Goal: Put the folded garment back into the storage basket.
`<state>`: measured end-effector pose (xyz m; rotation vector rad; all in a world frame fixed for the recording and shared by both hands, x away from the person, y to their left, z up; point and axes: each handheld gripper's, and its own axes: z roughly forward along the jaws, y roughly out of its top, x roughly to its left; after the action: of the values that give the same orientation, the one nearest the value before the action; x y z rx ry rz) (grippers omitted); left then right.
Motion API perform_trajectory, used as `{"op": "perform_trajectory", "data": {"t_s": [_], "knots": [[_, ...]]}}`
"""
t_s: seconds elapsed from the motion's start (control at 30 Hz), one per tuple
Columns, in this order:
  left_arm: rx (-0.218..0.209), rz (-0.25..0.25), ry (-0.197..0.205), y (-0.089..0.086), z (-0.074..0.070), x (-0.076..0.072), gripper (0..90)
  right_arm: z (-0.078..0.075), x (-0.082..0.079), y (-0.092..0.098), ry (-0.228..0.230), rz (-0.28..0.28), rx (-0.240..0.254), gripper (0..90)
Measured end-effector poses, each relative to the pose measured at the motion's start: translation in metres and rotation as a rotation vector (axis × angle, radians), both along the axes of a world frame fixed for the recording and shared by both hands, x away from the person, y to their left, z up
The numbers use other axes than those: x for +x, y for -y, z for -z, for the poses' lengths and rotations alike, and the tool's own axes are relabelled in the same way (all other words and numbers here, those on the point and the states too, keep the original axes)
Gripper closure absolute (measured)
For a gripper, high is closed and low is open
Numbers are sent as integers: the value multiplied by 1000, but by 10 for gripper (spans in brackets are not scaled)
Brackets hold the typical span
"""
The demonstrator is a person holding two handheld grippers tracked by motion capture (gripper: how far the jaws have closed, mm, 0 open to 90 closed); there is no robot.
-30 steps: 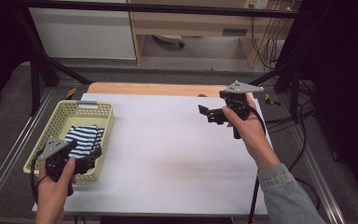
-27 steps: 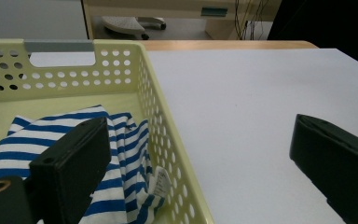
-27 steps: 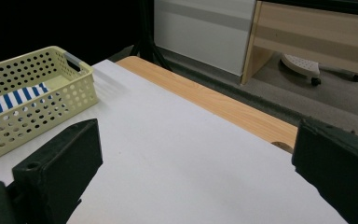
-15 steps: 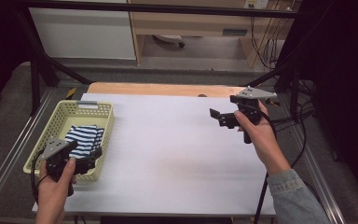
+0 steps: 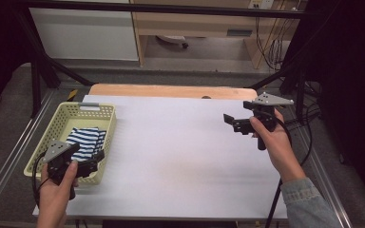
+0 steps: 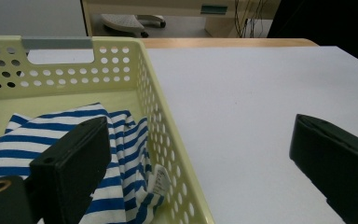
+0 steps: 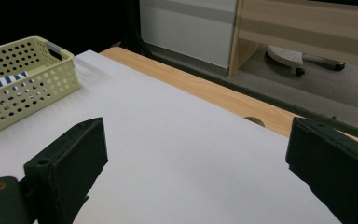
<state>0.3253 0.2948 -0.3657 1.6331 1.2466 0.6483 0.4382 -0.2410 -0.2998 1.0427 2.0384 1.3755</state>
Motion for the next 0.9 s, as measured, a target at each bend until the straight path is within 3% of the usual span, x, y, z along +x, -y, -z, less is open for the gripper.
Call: {"op": "perform_trajectory", "data": {"t_s": [0.5,0.9], "knots": [[3,19,-7,3,0,0,53,2,-10,21,22,31,6,60],[17,24,-20,6,3,3,53,18,-18,32,9,35,5,45]]}}
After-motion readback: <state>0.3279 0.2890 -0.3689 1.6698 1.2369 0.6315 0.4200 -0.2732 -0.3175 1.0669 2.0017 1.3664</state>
